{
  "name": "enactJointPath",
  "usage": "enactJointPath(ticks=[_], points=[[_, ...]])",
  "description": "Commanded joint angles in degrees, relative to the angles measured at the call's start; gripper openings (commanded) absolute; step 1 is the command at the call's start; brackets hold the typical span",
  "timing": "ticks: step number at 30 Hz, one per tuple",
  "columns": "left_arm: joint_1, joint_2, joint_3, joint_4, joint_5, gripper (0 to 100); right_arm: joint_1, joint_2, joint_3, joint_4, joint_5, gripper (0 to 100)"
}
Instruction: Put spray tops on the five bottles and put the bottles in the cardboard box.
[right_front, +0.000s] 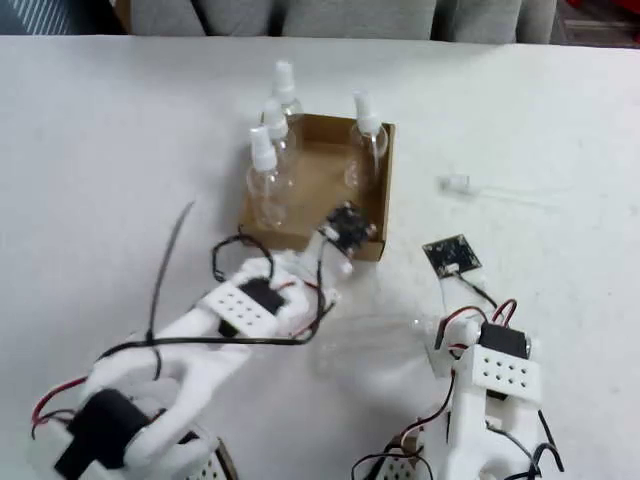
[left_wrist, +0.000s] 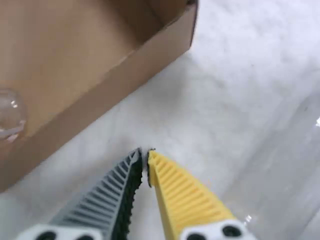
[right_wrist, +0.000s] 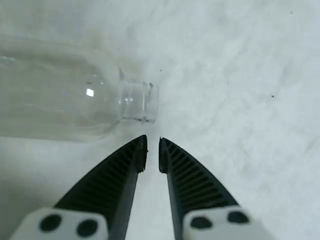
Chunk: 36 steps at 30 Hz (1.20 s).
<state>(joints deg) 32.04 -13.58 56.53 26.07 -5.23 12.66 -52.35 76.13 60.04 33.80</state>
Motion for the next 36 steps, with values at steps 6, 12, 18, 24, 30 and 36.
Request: enactJointPath(ticks=[6,12,18,24,30,36], points=[[4.6,5.1,-2.7,-5.6,0.7,2,-2.9,-0.5,0.3,-3.8,-0.6,1.8],[11.0,-1.0,0.8,0.2,0.8,2,-4.3,-0.4,0.4,-3.8,-0.8,1.8],[20.4,-7.8,4.6,4.2,6.9,2,-8.0,3.0,-0.2,-7.3,-5.5,1.8],[22.6,-8.3,5.5,4.2,9.2,2,-9.9,9.1,-6.2,-7.9,-6.8,1.8],[22.5,-8.6,5.5,4.0,9.4,2,-13.8,16.8,-13.5,-7.6,-12.0,1.8],[19.7,-8.7,5.4,3.9,9.6,2,-13.3,22.6,-18.5,-5.4,-15.7,1.8]])
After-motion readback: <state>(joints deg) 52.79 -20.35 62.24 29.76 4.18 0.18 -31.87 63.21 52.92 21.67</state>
